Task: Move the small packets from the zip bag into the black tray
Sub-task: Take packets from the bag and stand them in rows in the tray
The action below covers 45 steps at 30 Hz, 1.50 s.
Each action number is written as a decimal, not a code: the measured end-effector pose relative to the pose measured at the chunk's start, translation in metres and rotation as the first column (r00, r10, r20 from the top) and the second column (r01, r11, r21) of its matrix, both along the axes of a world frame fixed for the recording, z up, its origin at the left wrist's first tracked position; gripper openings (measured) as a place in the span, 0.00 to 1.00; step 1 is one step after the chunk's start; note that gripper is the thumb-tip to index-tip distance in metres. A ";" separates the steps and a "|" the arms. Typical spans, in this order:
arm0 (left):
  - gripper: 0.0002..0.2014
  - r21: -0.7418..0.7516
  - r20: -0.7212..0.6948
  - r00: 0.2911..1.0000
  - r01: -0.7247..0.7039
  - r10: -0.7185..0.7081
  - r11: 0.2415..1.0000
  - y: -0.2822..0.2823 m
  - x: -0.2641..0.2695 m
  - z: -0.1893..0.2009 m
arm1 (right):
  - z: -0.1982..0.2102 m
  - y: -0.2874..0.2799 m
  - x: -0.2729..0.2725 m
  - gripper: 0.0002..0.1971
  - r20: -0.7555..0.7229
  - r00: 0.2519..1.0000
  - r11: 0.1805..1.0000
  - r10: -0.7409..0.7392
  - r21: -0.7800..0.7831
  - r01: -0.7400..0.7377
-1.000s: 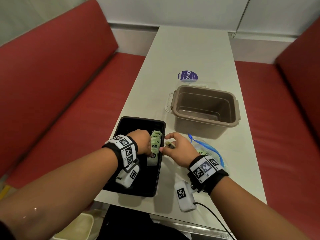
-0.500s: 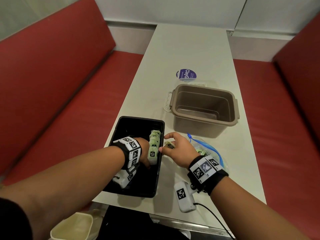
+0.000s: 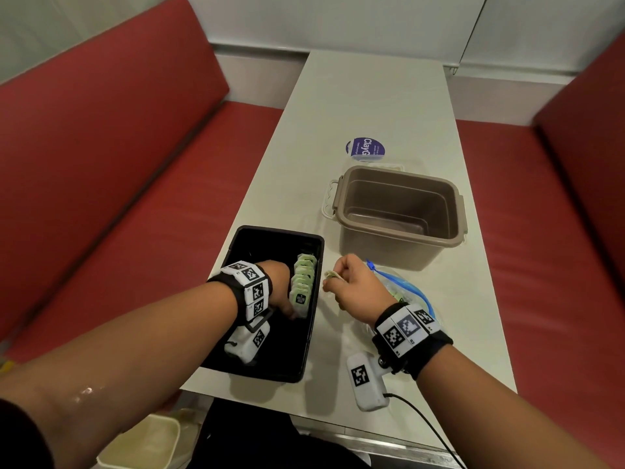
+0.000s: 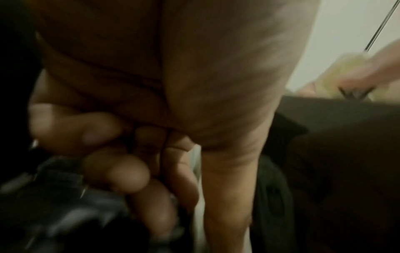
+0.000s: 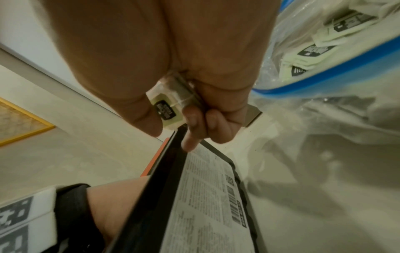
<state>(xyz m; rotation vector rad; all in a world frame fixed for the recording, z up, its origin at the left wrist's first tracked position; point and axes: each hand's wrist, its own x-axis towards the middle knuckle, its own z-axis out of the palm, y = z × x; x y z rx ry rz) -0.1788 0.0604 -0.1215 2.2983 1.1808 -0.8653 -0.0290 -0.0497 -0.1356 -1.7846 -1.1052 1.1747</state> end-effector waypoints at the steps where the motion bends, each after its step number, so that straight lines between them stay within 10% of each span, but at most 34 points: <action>1: 0.20 0.003 0.004 1.000 -0.020 0.020 1.000 0.002 -0.002 0.005 | 0.002 0.000 0.001 0.08 -0.042 0.999 1.000 -0.017 0.009 0.017; 6: 0.19 0.025 0.249 0.966 -0.077 0.068 0.997 0.011 -0.012 0.042 | 0.016 -0.005 0.007 0.05 -0.065 0.998 0.990 -0.016 0.137 0.024; 14: 0.09 -0.002 0.685 0.727 -0.059 0.045 0.998 -0.011 -0.004 0.090 | 0.028 -0.009 0.004 0.06 -0.040 0.999 0.954 -0.006 0.300 0.018; 27: 0.05 0.245 0.525 0.845 -0.038 -0.100 0.969 -0.013 -0.015 0.094 | 0.025 -0.005 -0.004 0.08 0.004 1.000 0.964 -0.004 0.266 0.002; 33: 0.05 0.214 0.227 0.972 0.014 -0.063 0.977 -0.004 -0.016 0.075 | 0.012 -0.001 -0.002 0.16 0.140 0.989 0.992 0.044 0.108 -0.059; 45: 0.06 0.164 0.054 0.985 0.155 -0.165 0.974 -0.012 0.016 0.024 | 0.011 0.000 -0.009 0.11 -0.111 0.990 0.996 0.091 -0.001 -0.091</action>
